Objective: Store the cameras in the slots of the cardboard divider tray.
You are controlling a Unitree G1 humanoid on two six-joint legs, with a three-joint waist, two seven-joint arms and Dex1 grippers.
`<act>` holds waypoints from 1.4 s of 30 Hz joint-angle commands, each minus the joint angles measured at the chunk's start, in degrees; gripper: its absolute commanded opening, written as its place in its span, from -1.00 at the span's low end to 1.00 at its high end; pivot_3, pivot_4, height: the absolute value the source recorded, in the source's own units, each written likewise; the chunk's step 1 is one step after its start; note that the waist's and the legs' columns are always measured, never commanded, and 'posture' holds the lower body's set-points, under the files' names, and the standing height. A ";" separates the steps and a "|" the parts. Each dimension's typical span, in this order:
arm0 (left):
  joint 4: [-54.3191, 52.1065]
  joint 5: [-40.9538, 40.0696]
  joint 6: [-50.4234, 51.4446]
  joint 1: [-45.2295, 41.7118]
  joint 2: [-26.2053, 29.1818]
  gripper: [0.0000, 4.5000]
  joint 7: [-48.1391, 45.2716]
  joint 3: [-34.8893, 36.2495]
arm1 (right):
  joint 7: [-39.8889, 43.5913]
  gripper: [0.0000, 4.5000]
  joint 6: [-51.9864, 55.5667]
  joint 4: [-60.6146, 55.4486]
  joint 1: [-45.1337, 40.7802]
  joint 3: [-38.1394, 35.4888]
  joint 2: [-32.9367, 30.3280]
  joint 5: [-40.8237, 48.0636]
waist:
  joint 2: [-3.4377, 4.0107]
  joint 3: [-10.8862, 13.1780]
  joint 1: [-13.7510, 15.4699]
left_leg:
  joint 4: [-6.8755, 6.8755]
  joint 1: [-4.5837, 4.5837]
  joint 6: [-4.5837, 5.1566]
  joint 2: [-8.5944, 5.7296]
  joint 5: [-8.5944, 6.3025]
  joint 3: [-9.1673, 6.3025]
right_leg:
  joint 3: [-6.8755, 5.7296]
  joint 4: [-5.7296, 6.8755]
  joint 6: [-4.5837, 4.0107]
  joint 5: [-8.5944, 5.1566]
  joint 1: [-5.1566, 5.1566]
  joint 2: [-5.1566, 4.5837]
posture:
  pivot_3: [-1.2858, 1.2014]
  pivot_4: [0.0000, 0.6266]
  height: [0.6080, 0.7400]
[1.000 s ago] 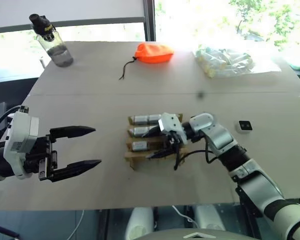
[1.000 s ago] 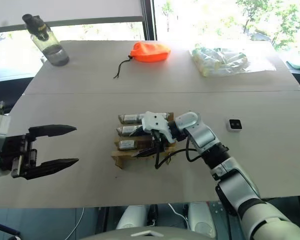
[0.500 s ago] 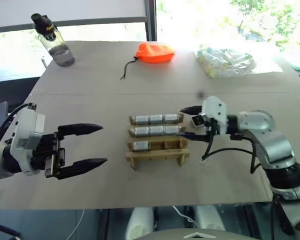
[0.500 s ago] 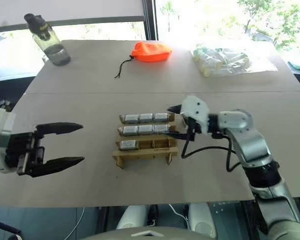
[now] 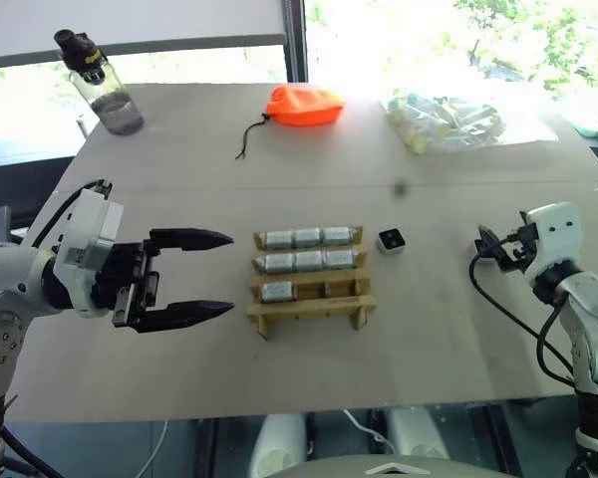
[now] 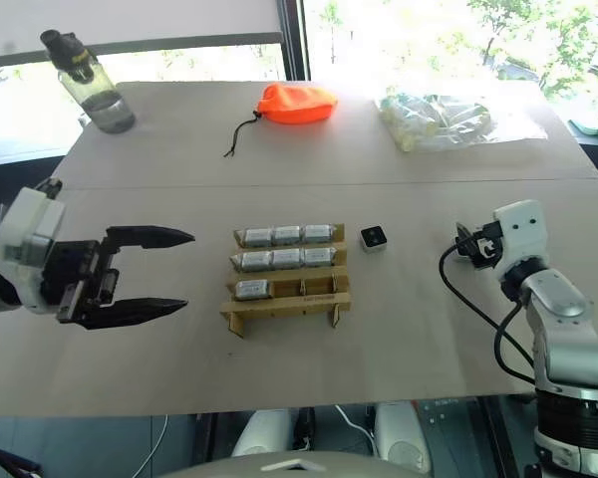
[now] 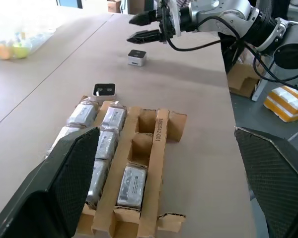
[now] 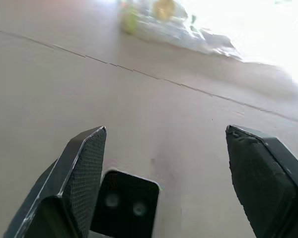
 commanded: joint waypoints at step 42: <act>2.90 1.55 -3.67 -1.73 0.29 1.00 -2.00 -0.22 | -2.22 0.69 -6.30 2.02 3.82 5.36 4.01 4.54 | -0.02 -0.01 0.43 | 0.02 -0.04 0.02 0.00 0.00 -0.05 | -0.02 -0.01 0.01 0.00 0.01 -0.05 | 0.03 -0.52 1.00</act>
